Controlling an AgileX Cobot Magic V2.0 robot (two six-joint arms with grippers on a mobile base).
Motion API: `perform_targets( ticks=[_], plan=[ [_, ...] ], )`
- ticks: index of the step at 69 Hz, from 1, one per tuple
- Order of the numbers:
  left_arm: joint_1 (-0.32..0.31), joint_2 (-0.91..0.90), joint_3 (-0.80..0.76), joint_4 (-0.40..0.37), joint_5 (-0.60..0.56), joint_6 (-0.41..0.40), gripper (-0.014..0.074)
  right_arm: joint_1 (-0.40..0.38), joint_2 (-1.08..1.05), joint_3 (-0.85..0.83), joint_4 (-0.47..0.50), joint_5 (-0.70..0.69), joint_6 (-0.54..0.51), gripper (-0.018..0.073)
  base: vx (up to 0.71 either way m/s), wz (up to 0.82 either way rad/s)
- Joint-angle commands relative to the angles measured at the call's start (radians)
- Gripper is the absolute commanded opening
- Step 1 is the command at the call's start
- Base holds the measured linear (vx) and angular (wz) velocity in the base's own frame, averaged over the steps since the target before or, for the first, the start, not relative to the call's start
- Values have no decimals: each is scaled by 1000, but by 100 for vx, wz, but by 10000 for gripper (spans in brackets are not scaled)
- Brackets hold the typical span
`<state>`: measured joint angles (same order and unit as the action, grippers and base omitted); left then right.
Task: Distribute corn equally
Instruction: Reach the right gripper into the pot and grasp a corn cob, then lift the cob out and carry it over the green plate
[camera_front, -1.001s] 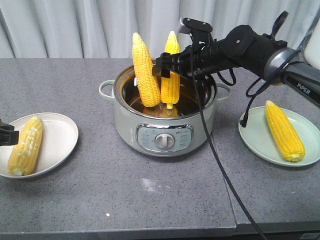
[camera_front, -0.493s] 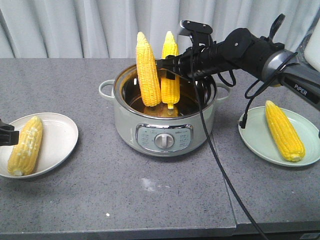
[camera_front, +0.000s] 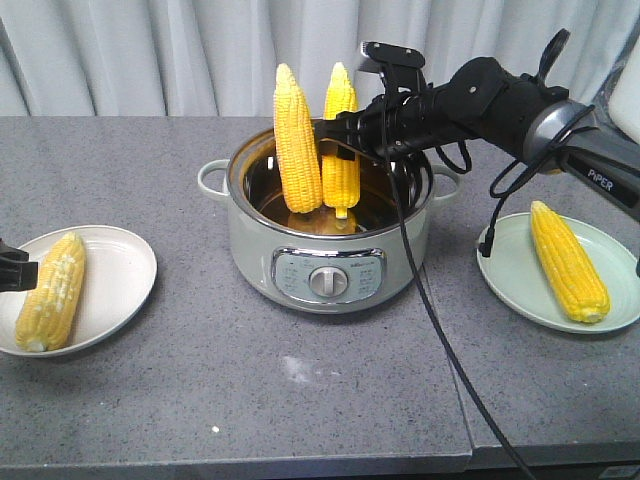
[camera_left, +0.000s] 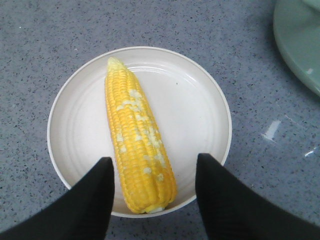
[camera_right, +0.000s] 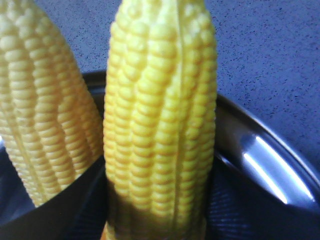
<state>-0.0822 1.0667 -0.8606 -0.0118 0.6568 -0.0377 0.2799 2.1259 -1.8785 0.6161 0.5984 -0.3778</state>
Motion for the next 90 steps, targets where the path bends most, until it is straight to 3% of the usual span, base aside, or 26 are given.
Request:
perform_targets(
  ticks=[1, 26, 42, 48, 72, 81, 90],
  plan=[
    [-3, -21, -24, -10, -52, -8, 370, -8, -53, -25, 12, -31, -24, 162, 0, 0],
    [-3, -21, -24, -10, -52, -8, 370, -9, -165, -25, -2, 8, -58, 167, 0, 0],
    [-3, -21, -24, -10, -52, -8, 370, -9, -294, -25, -63, 68, -49, 178, 0, 0],
    [-3, -21, -24, -10, -52, -8, 370, -11, -342, -25, -152, 93, 6, 183, 0, 0],
    [-3, -21, -24, -10, -52, -8, 370, -11, -474, -21, -753, 331, 368, 191, 0, 0],
    [-3, -21, -24, -10, -52, -8, 370, -16, -496, -18, -845, 426, 386, 191, 0, 0],
    [-3, -21, -24, -10, -52, -8, 370, -72, -509, -18, -781, 471, 378, 191, 0, 0]
  ],
)
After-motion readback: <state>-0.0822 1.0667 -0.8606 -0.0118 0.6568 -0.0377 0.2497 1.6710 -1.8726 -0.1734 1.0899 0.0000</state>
